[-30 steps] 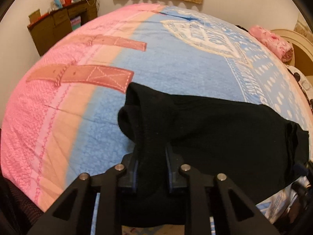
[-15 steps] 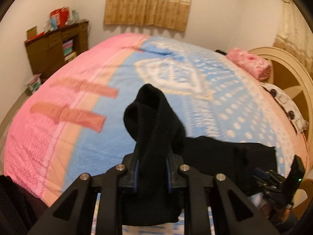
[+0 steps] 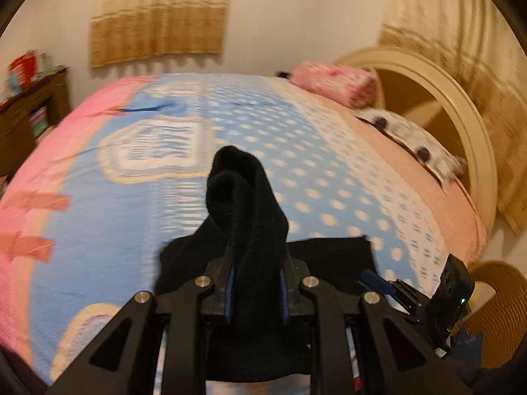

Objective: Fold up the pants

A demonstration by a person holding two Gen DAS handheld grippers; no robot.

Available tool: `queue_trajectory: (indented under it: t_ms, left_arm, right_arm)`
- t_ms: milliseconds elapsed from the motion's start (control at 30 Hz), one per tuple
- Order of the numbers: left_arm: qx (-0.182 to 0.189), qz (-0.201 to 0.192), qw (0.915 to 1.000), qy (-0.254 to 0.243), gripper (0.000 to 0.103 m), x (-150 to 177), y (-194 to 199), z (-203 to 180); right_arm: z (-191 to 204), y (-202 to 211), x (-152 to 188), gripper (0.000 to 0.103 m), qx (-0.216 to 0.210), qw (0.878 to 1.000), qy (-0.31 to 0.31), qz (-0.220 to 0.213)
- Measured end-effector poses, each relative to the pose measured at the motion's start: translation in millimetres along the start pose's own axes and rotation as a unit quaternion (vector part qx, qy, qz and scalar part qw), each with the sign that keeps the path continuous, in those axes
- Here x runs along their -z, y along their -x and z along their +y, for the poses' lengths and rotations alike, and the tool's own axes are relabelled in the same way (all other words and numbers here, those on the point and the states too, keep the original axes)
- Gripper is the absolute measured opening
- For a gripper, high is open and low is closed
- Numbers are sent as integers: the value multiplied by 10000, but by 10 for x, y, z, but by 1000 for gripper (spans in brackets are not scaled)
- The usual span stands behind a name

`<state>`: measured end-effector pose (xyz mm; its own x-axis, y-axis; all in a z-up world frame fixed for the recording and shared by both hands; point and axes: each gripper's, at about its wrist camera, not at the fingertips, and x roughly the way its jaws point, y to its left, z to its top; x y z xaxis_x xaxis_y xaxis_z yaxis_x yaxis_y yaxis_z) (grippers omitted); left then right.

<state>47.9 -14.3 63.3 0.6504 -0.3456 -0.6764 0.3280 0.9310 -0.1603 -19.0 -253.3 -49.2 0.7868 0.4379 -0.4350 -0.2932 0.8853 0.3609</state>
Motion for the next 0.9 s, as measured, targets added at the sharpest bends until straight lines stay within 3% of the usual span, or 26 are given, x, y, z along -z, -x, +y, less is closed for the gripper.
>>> queue_trajectory:
  t_ms: [267, 400, 500, 700, 800, 900]
  left_arm:
    - [273, 473, 9966, -622, 21, 94, -774, -889]
    - [98, 600, 9933, -979, 22, 226, -1110, -1178]
    - [250, 1002, 9896, -997, 26, 356, -1387, -1285]
    - [713, 717, 9881, -1158, 54, 359, -1112, -1339]
    - [557, 447, 9899, -1224, 61, 300, -921, -1207]
    - [-84, 250, 9912, -1300, 69, 300, -804, -909]
  right_arm:
    - [-709, 455, 26, 40, 694, 9943, -716, -374]
    - [-941, 523, 80, 40, 872, 9906, -980, -379]
    - [-1077, 511, 113, 40, 942, 9885, -1128, -345]
    - [-1122, 539, 104, 40, 1061, 9869, -1151, -391]
    - [-1106, 534, 90, 41, 977, 9873, -1191, -382]
    - [-1005, 486, 39, 48, 601, 9913, -1128, -309]
